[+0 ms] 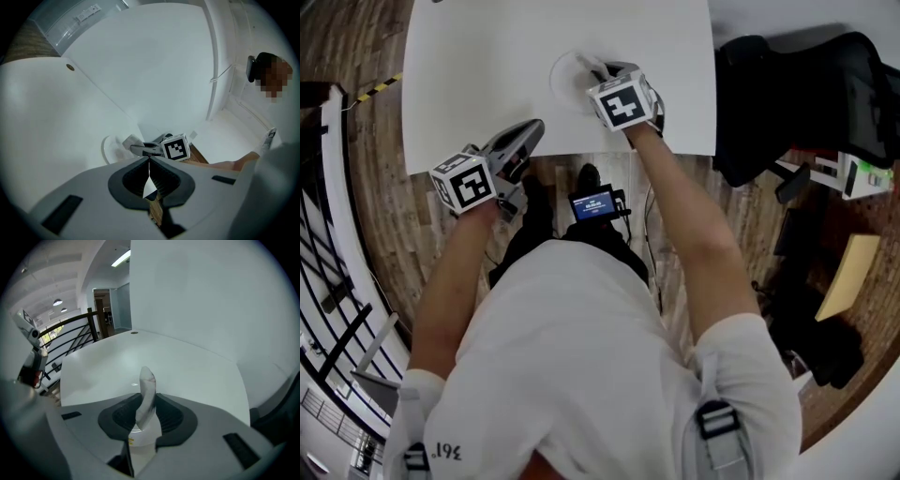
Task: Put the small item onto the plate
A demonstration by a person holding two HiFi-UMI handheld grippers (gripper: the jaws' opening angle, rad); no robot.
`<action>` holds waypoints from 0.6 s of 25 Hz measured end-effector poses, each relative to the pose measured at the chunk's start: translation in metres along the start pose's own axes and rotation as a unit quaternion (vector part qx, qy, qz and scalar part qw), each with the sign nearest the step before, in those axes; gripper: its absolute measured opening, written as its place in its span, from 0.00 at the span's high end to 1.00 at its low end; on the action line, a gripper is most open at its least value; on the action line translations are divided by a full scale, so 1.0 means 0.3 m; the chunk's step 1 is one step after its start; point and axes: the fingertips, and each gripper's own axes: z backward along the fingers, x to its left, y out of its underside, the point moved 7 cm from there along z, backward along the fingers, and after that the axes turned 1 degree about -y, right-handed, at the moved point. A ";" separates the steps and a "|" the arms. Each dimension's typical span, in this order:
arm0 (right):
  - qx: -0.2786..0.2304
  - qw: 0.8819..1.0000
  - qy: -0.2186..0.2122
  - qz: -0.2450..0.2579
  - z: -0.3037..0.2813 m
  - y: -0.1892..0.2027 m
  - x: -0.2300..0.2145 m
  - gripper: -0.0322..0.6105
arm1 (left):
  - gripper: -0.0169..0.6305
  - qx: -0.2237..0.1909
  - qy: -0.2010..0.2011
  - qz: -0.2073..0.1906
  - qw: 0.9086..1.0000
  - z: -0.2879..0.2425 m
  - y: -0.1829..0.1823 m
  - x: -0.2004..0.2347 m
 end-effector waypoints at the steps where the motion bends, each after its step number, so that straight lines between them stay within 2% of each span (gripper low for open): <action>1: 0.001 1.000 0.013 0.022 -0.006 -0.003 -0.009 0.80 | 0.97 0.002 -0.001 0.002 1.000 -0.005 0.004 0.005; 4: 0.006 0.995 0.043 0.087 -0.014 -0.016 -0.011 0.79 | 0.97 0.007 -0.001 0.006 1.000 -0.010 0.016 0.014; 8: 0.018 0.983 0.080 0.163 -0.036 -0.018 -0.002 0.80 | 0.97 0.012 -0.003 0.010 1.000 -0.008 0.016 0.022; 11: 0.018 0.978 0.096 0.183 -0.045 -0.012 0.000 0.80 | 0.97 0.011 -0.008 0.017 1.000 -0.004 0.019 0.032; 15: 0.004 0.977 0.088 0.193 -0.040 -0.002 0.040 0.79 | 0.97 0.009 -0.010 0.024 1.000 0.003 0.024 0.034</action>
